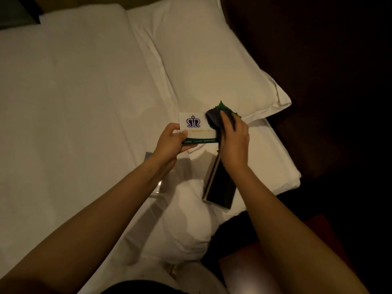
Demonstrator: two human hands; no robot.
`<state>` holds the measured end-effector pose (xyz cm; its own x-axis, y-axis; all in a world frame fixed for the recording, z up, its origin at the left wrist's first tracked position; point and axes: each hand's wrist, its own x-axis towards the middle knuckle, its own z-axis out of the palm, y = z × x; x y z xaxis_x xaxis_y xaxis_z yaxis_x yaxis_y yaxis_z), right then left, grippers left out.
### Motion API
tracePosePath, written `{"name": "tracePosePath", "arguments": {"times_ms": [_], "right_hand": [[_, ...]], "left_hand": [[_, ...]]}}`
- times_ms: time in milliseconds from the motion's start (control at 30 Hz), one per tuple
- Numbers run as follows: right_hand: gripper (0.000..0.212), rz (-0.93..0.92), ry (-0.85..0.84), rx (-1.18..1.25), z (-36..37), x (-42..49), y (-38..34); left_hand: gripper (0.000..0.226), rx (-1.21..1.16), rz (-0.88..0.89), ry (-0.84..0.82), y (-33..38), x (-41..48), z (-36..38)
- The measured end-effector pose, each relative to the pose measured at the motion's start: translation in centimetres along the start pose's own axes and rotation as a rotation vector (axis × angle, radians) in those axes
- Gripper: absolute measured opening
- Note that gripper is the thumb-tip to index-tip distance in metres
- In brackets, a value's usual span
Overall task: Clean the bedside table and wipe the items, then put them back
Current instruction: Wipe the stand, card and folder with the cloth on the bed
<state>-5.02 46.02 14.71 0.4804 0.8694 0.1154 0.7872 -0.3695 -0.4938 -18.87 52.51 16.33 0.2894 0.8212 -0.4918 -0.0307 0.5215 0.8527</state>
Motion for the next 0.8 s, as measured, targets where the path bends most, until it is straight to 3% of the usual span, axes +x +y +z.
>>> {"name": "tracePosePath", "arguments": {"times_ms": [200,300,433,500,600,800], "right_hand": [[0.049,0.060,-0.025,0.057,-0.1,-0.7,0.1],[0.056,-0.023,-0.057,0.094,0.8,-2.5,-2.6],[0.063,-0.138,-0.097,0.119,2.0,-4.4,-4.9],[0.063,-0.168,-0.079,0.098,1.8,-4.1,-4.0],[0.063,-0.105,-0.061,0.087,1.3,-3.1,-1.4],[0.056,0.014,-0.127,0.039,0.7,-2.6,4.5]], "left_hand": [[0.023,0.010,-0.017,-0.032,-0.4,-0.5,-0.1],[0.022,0.029,-0.041,-0.021,-1.0,-0.5,0.6],[0.046,0.023,-0.003,-0.069,-1.5,-0.6,0.8],[0.041,0.031,-0.017,-0.054,-1.6,-0.6,0.7],[0.016,0.055,-0.066,-0.016,-1.7,-0.7,0.6],[0.021,0.081,-0.118,-0.017,-3.1,-0.5,-0.8]]}}
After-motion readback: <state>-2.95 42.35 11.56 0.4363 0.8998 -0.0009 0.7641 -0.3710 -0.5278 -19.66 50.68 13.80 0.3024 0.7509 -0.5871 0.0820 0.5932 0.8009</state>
